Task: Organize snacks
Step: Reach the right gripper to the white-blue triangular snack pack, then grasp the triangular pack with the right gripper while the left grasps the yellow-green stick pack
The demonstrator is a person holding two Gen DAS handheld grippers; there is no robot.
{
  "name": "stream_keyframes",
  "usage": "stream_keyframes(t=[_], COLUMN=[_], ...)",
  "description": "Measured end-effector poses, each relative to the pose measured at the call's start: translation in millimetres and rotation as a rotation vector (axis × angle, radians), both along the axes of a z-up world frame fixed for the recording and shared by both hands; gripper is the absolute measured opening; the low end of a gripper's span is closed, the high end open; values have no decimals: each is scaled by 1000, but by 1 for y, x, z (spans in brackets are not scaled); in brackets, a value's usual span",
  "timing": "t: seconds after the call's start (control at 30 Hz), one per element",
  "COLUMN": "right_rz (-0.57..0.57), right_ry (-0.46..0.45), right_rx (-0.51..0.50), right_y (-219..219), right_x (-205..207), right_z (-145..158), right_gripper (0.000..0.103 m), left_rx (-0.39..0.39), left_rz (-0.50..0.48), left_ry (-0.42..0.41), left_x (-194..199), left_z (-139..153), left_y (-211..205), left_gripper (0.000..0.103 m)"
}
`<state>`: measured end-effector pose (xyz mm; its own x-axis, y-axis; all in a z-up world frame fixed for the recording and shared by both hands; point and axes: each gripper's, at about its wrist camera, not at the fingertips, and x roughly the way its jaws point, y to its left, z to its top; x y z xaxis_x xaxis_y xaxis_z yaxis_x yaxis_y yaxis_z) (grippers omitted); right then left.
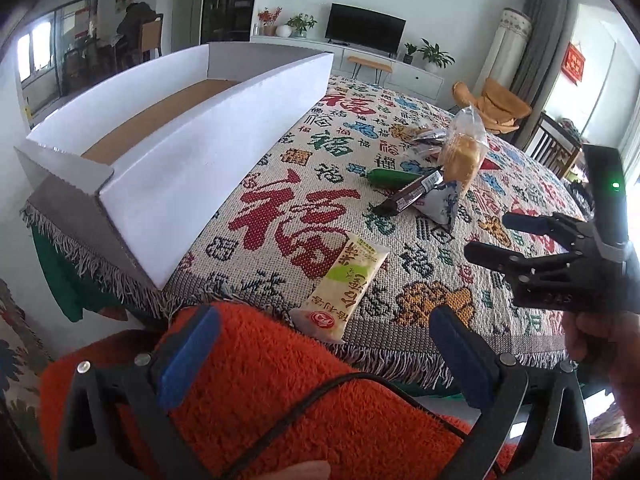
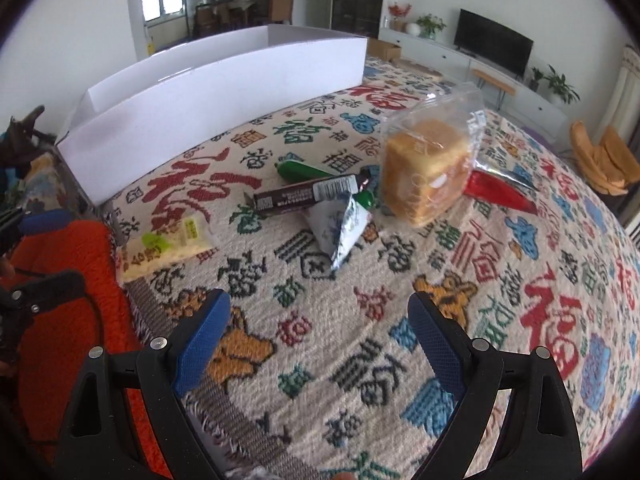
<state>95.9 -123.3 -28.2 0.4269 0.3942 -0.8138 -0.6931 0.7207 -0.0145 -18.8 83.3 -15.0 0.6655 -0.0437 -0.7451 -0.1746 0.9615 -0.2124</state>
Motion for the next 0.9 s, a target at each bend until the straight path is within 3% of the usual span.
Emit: stream_keyframes(t=[0.1, 0.37, 0.43, 0.47, 0.67, 0.73, 0.77, 0.9], right_rz=[-38, -56, -58, -62, -56, -64, -70, -107], right_ry=[70, 94, 89, 89, 73, 84, 93, 100], right_rx=[33, 43, 34, 24, 31, 49, 64, 107], right_y=[8, 34, 38, 39, 34, 28, 23, -5], right_x=[28, 60, 65, 67, 64, 59, 55, 40], right_z=[-15, -32, -37, -39, -37, -33, -31, -20], right_gripper=[90, 86, 77, 56, 51, 35, 28, 28], left_rx=[-42, 48, 44, 43, 134, 146, 136, -6], left_rz=[24, 7, 7, 8, 2, -3, -9, -71], left_ry=[8, 26, 27, 28, 69, 80, 81, 94], left_x=[-2, 3, 3, 3, 9, 11, 12, 25], left_z=[-4, -5, -6, -6, -11, -12, -12, -3], left_y=[7, -5, -4, -3, -13, -14, -12, 7], left_gripper=[103, 103, 103, 103, 103, 103, 103, 103])
